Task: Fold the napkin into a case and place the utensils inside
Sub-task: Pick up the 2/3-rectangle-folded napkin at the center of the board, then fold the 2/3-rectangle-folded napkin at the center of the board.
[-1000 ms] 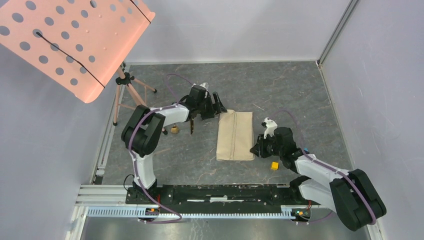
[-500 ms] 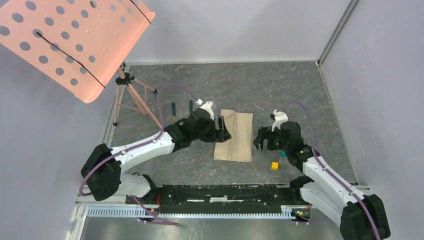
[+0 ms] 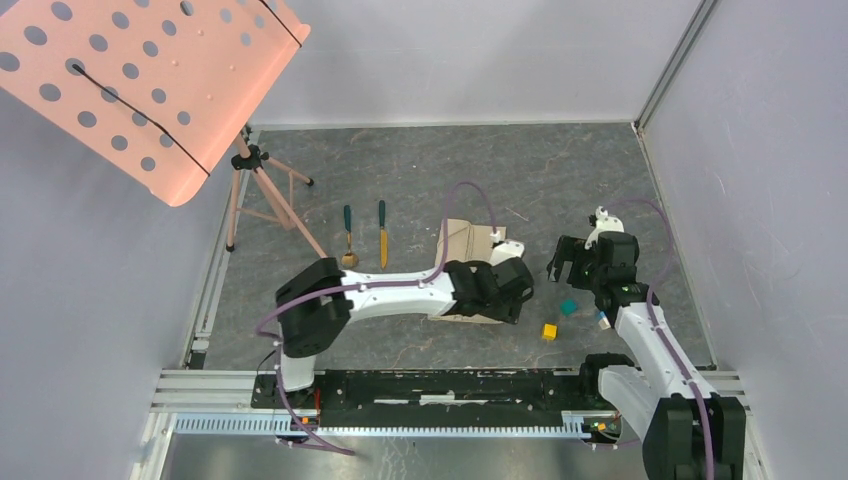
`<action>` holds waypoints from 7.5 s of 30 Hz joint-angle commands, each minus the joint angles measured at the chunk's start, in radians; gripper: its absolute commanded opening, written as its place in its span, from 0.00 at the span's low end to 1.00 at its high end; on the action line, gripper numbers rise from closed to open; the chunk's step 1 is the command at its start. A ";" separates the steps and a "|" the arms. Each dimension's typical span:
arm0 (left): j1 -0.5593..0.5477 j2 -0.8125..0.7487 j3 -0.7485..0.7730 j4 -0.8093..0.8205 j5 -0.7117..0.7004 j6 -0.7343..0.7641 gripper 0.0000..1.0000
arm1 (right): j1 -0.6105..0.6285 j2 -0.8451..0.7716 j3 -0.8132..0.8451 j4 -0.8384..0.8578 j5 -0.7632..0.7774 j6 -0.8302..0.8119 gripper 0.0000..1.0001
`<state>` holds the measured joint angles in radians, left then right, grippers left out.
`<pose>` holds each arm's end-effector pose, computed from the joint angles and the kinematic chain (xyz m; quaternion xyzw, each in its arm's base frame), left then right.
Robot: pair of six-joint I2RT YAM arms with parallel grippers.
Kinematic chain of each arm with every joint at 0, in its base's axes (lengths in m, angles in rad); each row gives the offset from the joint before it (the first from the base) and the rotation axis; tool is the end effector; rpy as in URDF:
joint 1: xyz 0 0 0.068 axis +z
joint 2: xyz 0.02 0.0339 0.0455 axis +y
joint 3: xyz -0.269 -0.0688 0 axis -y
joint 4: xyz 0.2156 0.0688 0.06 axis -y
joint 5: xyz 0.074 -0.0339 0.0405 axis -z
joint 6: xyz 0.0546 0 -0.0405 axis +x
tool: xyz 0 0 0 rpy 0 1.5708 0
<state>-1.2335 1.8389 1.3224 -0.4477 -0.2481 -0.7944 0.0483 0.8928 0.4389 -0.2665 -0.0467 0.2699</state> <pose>0.1386 -0.3548 0.2143 0.1702 0.9323 -0.1892 0.2569 0.1676 0.0107 0.1976 0.0911 0.9062 0.0863 0.4038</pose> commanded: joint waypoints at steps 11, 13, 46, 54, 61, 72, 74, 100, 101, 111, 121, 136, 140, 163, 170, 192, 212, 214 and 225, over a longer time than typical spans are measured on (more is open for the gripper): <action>-0.033 0.275 0.353 -0.249 -0.169 -0.034 0.57 | -0.100 0.017 -0.044 0.115 -0.232 -0.034 0.98; -0.035 0.282 0.353 -0.253 -0.169 -0.041 0.57 | -0.100 0.021 -0.048 0.121 -0.244 -0.032 0.98; -0.040 0.291 0.324 -0.331 -0.301 0.036 0.05 | -0.099 0.103 -0.088 0.235 -0.415 0.012 0.98; -0.041 0.164 0.258 -0.299 -0.300 0.072 0.02 | -0.001 0.215 -0.094 0.472 -0.531 0.199 0.98; -0.041 0.104 0.235 -0.299 -0.290 0.088 0.02 | 0.088 0.344 -0.156 0.782 -0.531 0.447 0.93; -0.040 0.078 0.231 -0.289 -0.270 0.118 0.02 | 0.158 0.502 -0.195 1.013 -0.473 0.590 0.85; -0.041 0.078 0.233 -0.286 -0.266 0.123 0.02 | 0.158 0.518 -0.195 1.029 -0.455 0.589 0.81; -0.039 0.082 0.251 -0.263 -0.242 0.159 0.02 | 0.157 0.607 -0.197 1.071 -0.435 0.569 0.73; -0.039 0.081 0.254 -0.261 -0.238 0.160 0.02 | 0.158 0.615 -0.198 1.082 -0.433 0.578 0.72; -0.038 0.080 0.270 -0.261 -0.224 0.162 0.02 | 0.159 0.660 -0.187 1.126 -0.422 0.616 0.64; -0.039 0.093 0.282 -0.249 -0.207 0.167 0.02 | 0.159 0.678 -0.194 1.182 -0.427 0.637 0.38; 0.084 -0.064 0.104 -0.016 0.080 0.141 0.61 | 0.130 0.664 -0.107 1.042 -0.503 0.368 0.01; 0.231 -0.146 -0.024 0.130 0.189 0.106 0.62 | 0.127 0.652 -0.074 0.965 -0.493 0.297 0.01; 0.485 0.200 -0.088 0.571 0.296 0.051 0.10 | 0.173 0.587 0.178 0.517 -0.284 0.074 0.00; 0.489 0.238 -0.141 0.635 0.327 -0.010 0.07 | 0.276 0.573 0.261 0.406 -0.139 0.118 0.00; 0.525 -0.021 -0.271 0.643 0.381 0.074 0.42 | 0.447 0.662 0.145 0.775 -0.063 0.535 0.00; 0.623 -0.006 -0.496 0.864 0.453 -0.108 0.36 | 0.514 0.721 0.240 0.684 -0.019 0.481 0.00; 0.622 0.011 -0.494 0.871 0.450 -0.108 0.31 | 0.523 0.731 0.246 0.683 -0.015 0.481 0.00; 0.611 0.091 -0.482 0.942 0.503 -0.146 0.09 | 0.578 0.784 0.320 0.614 -0.001 0.422 0.01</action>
<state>-0.6102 1.9053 0.8314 0.4709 0.2413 -0.9131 0.6041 1.6653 0.7063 0.3664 -0.0654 0.7334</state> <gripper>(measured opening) 0.102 0.017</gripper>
